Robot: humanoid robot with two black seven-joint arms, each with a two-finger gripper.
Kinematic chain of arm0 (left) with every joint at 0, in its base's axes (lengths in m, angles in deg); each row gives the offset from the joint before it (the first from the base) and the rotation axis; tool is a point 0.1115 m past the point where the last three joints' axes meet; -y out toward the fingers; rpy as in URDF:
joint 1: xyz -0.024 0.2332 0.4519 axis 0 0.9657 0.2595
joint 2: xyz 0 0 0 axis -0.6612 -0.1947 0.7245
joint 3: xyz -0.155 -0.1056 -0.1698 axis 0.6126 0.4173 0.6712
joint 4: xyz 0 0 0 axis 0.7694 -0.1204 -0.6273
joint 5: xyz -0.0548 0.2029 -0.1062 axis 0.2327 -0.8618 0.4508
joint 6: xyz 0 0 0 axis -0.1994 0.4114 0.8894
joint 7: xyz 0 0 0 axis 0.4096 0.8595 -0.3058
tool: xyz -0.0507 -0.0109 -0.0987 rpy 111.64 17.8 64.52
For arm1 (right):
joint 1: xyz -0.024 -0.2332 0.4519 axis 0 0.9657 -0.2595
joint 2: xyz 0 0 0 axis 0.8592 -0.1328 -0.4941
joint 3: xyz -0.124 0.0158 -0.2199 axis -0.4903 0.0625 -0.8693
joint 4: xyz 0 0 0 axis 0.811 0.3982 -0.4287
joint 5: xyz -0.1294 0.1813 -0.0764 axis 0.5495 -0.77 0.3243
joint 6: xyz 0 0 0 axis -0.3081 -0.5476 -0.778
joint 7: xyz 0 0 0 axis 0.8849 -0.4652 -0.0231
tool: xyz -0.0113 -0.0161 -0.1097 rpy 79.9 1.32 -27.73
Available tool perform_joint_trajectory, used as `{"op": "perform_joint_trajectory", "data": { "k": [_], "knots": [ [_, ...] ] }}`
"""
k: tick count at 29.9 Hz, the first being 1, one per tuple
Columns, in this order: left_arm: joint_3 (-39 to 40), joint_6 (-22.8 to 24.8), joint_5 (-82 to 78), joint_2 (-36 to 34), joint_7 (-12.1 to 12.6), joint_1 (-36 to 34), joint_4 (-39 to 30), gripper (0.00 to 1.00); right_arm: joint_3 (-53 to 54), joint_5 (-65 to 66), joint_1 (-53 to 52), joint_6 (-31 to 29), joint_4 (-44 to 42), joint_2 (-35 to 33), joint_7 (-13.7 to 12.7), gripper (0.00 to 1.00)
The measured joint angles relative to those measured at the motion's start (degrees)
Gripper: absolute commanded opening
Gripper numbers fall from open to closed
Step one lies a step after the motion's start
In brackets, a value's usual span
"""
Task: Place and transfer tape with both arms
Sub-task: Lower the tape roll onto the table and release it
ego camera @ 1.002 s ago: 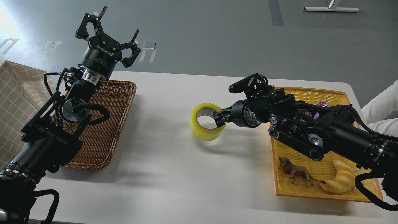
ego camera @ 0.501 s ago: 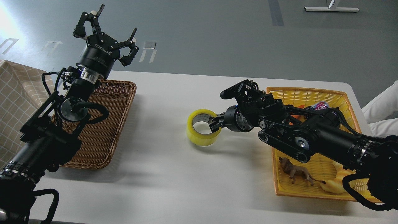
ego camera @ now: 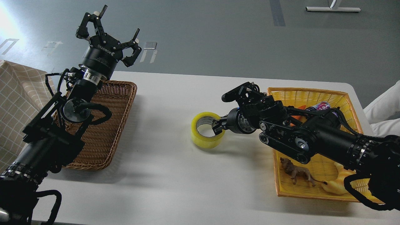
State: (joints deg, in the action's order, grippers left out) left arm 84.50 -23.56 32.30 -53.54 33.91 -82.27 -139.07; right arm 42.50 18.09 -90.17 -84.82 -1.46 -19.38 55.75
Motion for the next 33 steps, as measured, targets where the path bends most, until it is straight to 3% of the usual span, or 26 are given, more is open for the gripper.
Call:
{"op": "perform_joint_trajectory", "data": {
  "k": [2, 11, 16, 33],
  "knots": [
    [0.0, 0.0, 0.0, 0.0, 0.0, 0.0, 0.0, 0.98, 0.0, 0.0, 0.0, 0.0, -0.1, 0.2, 0.0, 0.09],
    [0.0, 0.0, 0.0, 0.1, 0.0, 0.0, -0.1, 0.98, -0.2, 0.0, 0.3, 0.0, -1.5, 0.9, 0.0, 0.11],
    [0.0, 0.0, 0.0, 0.1, 0.0, 0.0, -0.1, 0.98, -0.2, 0.0, 0.3, 0.0, -1.6, 1.3, 0.0, 0.38],
    [0.1, 0.0, 0.0, -0.2, 0.0, 0.0, -0.1, 0.98, 0.9, -0.5, 0.1, 0.0, -0.8, 1.3, 0.2, 0.82]
  ]
}}
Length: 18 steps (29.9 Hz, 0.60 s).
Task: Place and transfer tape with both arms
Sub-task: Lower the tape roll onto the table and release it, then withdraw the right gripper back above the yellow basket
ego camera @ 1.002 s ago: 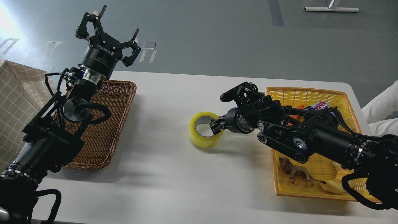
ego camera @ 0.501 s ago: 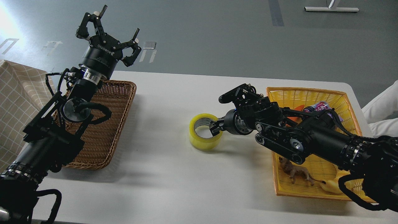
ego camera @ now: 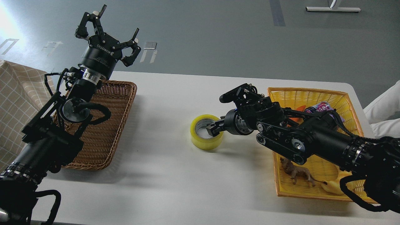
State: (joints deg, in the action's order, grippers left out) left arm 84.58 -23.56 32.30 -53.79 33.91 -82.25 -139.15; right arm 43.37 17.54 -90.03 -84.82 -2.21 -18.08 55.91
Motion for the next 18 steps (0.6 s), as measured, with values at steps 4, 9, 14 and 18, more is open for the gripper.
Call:
{"op": "perform_joint_trajectory", "data": {
  "k": [4, 9, 14, 18],
  "knots": [
    [0.0, 0.0, 0.0, 0.1, 0.0, 0.0, 0.0, 0.98, 2.2, -0.1, -0.2, 0.0, 0.5, -0.5, -0.1, 0.95],
    [0.0, 0.0, 0.0, 0.2, 0.0, 0.4, 0.0, 0.98, 7.7, -0.4, -0.3, 0.0, 4.1, -2.5, -0.2, 0.98],
    [-0.1, 0.0, 0.0, 0.0, 0.0, 0.7, 0.0, 0.98, 10.3, -0.6, 0.1, 0.0, 13.8, -8.2, -0.2, 0.98],
    [-0.2, 0.0, -0.1, 0.0, 0.1, 0.8, 0.0, 0.98, 14.6, -0.6, 0.8, 0.0, 19.6, -12.3, -0.2, 0.98]
  ]
}}
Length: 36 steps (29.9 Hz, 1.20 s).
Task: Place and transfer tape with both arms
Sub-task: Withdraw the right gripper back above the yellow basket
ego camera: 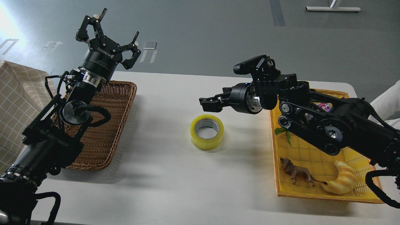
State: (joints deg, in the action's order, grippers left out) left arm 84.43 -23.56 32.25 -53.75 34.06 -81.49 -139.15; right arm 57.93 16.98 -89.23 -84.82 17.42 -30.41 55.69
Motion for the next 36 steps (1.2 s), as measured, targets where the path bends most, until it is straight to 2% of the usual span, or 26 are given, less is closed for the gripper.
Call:
{"op": "perform_joint_trajectory", "data": {
  "k": [8, 16, 25, 36],
  "knots": [
    [-0.1, 0.0, -0.1, 0.1, 0.0, 0.0, 0.1, 0.98, 12.6, 0.0, 4.3, 0.0, 5.7, -5.2, 0.0, 0.98],
    [-0.4, 0.0, -0.6, -0.6, 0.0, 0.0, 0.2, 0.98, 32.9, -3.4, 16.4, 0.0, 9.1, -4.9, 0.5, 0.98],
    [-0.2, 0.0, -0.7, -0.5, -0.1, 0.0, 0.3, 0.98, 50.9, -22.4, 24.1, 0.0, 9.0, -2.8, 0.7, 0.98],
    [-0.5, 0.0, -0.7, -0.4, 0.0, 0.3, 0.2, 0.98, 69.1, -44.6, 28.0, 0.0, 7.6, 5.5, 0.6, 0.99]
  ]
}}
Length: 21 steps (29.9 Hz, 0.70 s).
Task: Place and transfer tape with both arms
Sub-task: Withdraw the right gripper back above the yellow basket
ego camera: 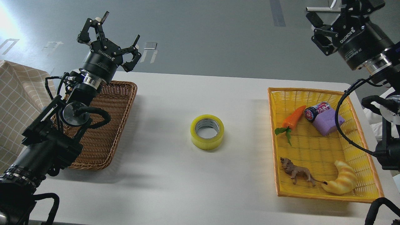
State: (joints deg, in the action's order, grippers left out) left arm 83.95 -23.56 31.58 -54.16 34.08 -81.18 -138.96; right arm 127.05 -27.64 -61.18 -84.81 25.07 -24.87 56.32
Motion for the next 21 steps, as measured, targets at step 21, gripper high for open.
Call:
{"op": "perform_joint_trajectory", "data": {
  "k": [21],
  "knots": [
    [-0.7, 0.0, -0.1, -0.1, 0.1, 0.0, 0.0, 0.98, 3.5, -31.0, 1.7, 0.0, -14.5, 6.6, -1.2, 0.99]
  ]
}}
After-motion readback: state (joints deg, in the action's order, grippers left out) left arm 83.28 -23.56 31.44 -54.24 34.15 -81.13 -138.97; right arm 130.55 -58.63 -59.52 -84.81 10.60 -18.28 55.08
